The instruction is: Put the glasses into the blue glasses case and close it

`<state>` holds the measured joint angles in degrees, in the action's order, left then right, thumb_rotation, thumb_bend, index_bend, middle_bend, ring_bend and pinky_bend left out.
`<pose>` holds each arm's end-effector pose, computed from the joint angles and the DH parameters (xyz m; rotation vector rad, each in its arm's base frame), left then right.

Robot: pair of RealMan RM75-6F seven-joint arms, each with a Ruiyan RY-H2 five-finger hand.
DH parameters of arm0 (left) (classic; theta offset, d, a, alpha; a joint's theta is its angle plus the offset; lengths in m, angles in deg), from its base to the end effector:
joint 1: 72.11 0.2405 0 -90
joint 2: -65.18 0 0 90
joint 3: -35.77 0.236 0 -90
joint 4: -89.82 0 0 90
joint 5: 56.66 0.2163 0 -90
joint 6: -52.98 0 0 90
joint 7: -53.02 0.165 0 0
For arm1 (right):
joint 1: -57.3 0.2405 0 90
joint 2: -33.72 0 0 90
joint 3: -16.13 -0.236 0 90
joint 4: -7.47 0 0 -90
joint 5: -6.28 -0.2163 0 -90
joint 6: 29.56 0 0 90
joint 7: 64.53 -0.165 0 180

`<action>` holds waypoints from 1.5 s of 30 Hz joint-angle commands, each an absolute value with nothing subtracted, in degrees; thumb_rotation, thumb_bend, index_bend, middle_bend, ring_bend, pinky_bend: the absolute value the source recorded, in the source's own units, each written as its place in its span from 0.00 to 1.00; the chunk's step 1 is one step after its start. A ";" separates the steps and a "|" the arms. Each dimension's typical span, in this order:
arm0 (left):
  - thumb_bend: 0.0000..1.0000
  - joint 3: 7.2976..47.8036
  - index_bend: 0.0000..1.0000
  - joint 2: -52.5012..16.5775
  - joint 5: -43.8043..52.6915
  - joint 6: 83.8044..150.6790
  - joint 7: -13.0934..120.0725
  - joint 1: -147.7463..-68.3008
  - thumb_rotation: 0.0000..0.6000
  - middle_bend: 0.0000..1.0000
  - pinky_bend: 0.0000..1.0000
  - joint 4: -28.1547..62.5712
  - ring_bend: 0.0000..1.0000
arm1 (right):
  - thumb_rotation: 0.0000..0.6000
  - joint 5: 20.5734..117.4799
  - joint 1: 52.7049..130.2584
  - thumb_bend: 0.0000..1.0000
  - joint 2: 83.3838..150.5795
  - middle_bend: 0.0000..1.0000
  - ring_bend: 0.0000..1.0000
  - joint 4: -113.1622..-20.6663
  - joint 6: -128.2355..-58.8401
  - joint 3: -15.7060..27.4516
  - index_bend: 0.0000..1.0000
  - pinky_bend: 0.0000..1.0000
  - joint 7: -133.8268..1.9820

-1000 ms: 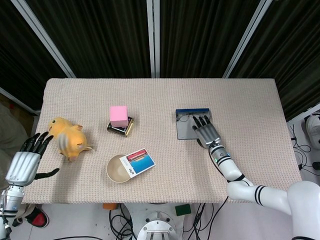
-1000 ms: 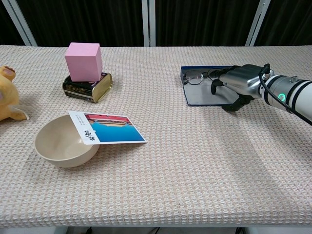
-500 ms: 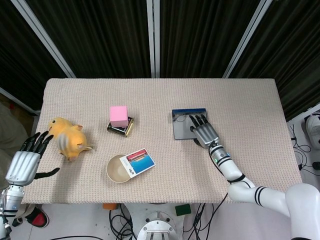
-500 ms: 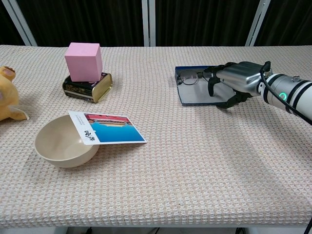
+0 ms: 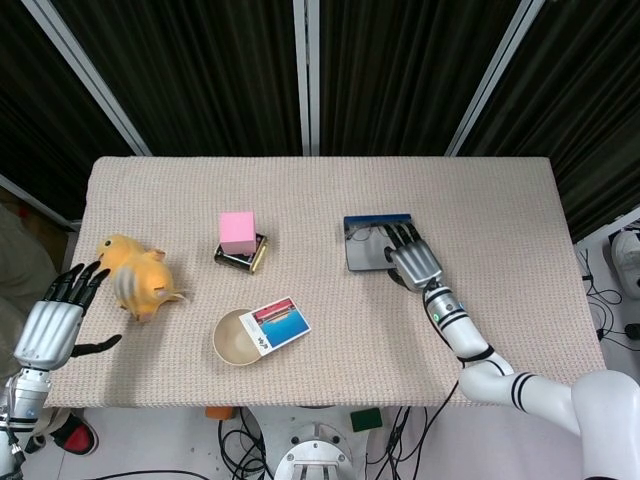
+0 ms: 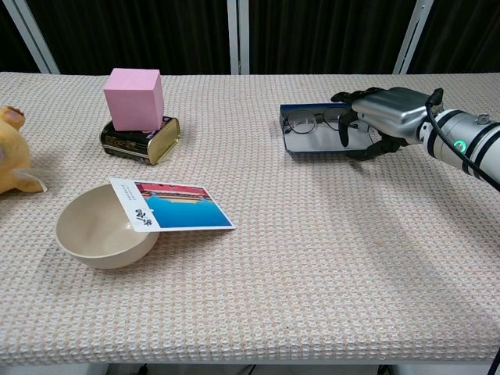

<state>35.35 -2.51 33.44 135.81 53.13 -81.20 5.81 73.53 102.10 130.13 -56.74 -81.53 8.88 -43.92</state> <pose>-0.2997 0.2155 0.1225 -1.5518 -0.8163 -0.8759 -0.1690 -0.3824 -0.0520 1.9095 -0.7250 0.7327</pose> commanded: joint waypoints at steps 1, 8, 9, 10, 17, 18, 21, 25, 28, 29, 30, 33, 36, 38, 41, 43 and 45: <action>0.07 35.33 0.09 -2.60 33.31 135.70 52.89 -81.25 0.77 0.01 0.13 6.05 0.01 | 0.95 73.93 102.27 0.94 130.93 0.00 0.00 -55.52 -81.97 8.14 0.42 0.00 -44.56; 0.06 35.23 0.09 -2.29 32.81 135.46 52.77 -81.26 0.78 0.01 0.13 6.06 0.01 | 0.96 74.60 103.69 0.93 133.38 0.00 0.00 -51.21 -81.19 6.46 0.38 0.00 -46.33; 0.07 35.20 0.09 -2.24 32.69 135.43 52.76 -81.25 0.78 0.01 0.13 6.08 0.01 | 0.97 74.75 104.02 0.93 133.82 0.00 0.00 -50.44 -80.73 6.28 0.39 0.00 -46.83; 0.07 35.19 0.09 -2.24 32.61 135.38 52.77 -81.25 0.78 0.01 0.13 6.11 0.01 | 0.98 74.85 104.27 0.93 134.14 0.00 0.00 -49.85 -80.33 6.18 0.40 0.00 -47.19; 0.07 35.36 0.09 -2.53 32.30 134.86 52.18 -81.28 0.78 0.01 0.13 6.70 0.01 | 1.00 74.97 105.11 0.88 135.91 0.00 0.00 -46.77 -77.59 6.59 0.53 0.00 -47.15; 0.07 35.36 0.09 -2.55 32.29 134.87 52.12 -81.27 0.78 0.01 0.13 6.75 0.01 | 1.00 75.07 105.01 0.86 136.06 0.00 0.00 -46.62 -77.75 6.68 0.55 0.00 -46.90; 0.07 35.37 0.09 -2.55 32.30 134.95 51.99 -81.24 0.79 0.01 0.13 6.85 0.01 | 1.00 75.54 104.69 0.81 136.33 0.00 0.00 -46.42 -78.53 6.86 0.62 0.00 -46.49; 0.07 35.50 0.09 -2.51 32.51 135.21 51.99 -81.12 0.79 0.01 0.13 6.71 0.01 | 1.00 76.44 104.01 0.81 136.10 0.00 0.00 -47.07 -80.07 7.01 0.68 0.00 -46.62; 0.07 35.54 0.09 -2.52 32.68 135.42 51.98 -81.06 0.79 0.01 0.13 6.64 0.01 | 1.00 77.30 103.05 0.84 135.06 0.01 0.00 -48.46 -81.73 7.43 0.70 0.00 -46.20; 0.07 35.55 0.09 -2.54 32.77 135.51 51.95 -81.05 0.79 0.01 0.13 6.62 0.01 | 1.00 77.49 102.55 0.87 134.38 0.01 0.00 -49.37 -82.33 7.62 0.70 0.00 -45.88; 0.07 35.56 0.09 -2.57 32.84 135.56 51.94 -81.05 0.78 0.01 0.13 6.62 0.01 | 1.00 77.57 102.12 0.89 133.75 0.01 0.00 -50.24 -82.73 7.77 0.70 0.00 -45.67; 0.07 35.72 0.09 -2.63 33.10 135.64 51.95 -81.02 0.79 0.01 0.13 6.49 0.01 | 1.00 77.75 100.42 0.91 131.14 0.01 0.00 -53.88 -83.94 8.53 0.70 0.00 -44.99; 0.07 35.86 0.09 -2.64 33.37 135.86 52.01 -80.93 0.79 0.01 0.13 6.39 0.01 | 1.00 78.48 98.31 0.92 127.92 0.01 0.00 -58.48 -85.77 9.84 0.69 0.00 -44.19; 0.07 35.90 0.09 -2.59 33.48 136.11 52.09 -80.81 0.79 0.01 0.13 6.22 0.01 | 1.00 79.18 96.82 0.93 125.88 0.01 0.00 -61.52 -87.25 10.82 0.69 0.00 -43.89; 0.07 36.03 0.09 -2.39 33.71 136.58 52.39 -80.55 0.79 0.01 0.13 5.87 0.01 | 1.00 80.40 94.35 0.93 122.19 0.01 0.00 -66.87 -89.33 12.72 0.69 0.00 -43.55; 0.07 36.10 0.09 -2.17 33.79 136.87 52.69 -80.35 0.79 0.01 0.13 5.56 0.01 | 1.00 81.35 92.84 0.93 119.70 0.01 0.00 -70.24 -90.52 14.10 0.69 0.00 -43.10; 0.07 36.11 0.09 -1.99 33.70 137.04 52.84 -80.19 0.79 0.01 0.13 5.32 0.01 | 1.00 82.03 91.64 0.93 117.70 0.01 0.00 -72.80 -91.41 15.20 0.68 0.00 -42.24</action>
